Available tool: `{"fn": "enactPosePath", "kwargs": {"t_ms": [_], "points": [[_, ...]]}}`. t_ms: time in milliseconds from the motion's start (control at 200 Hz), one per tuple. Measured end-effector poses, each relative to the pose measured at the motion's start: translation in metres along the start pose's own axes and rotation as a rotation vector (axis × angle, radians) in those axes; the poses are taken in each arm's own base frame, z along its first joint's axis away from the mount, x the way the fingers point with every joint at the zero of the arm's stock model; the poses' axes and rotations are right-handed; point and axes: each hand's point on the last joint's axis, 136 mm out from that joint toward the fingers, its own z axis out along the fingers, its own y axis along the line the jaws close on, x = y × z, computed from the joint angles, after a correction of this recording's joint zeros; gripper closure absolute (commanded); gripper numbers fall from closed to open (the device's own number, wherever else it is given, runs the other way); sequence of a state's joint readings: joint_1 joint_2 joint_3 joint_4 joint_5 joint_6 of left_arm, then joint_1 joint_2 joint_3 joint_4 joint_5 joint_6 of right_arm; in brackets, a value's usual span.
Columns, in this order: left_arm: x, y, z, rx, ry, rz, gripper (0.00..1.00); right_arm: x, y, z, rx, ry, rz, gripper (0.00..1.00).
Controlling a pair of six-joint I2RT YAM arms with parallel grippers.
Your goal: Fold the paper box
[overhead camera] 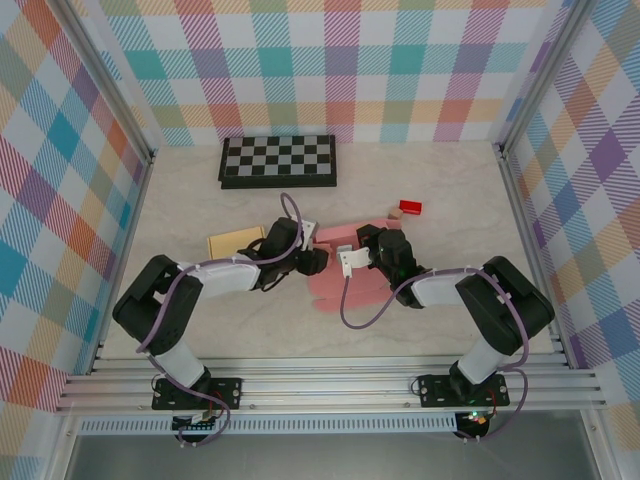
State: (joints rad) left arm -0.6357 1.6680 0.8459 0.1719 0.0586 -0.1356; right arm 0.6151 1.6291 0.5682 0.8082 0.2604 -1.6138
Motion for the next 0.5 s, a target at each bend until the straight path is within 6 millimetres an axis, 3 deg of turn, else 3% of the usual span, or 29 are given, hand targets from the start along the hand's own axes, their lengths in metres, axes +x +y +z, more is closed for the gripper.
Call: {"fn": "enactPosePath", "kwargs": {"t_ms": [500], "points": [[-0.013,0.007,0.015,-0.116,-0.041,-0.061,0.40,0.002,0.000,0.000,-0.001,0.012,0.001,1.00]]}}
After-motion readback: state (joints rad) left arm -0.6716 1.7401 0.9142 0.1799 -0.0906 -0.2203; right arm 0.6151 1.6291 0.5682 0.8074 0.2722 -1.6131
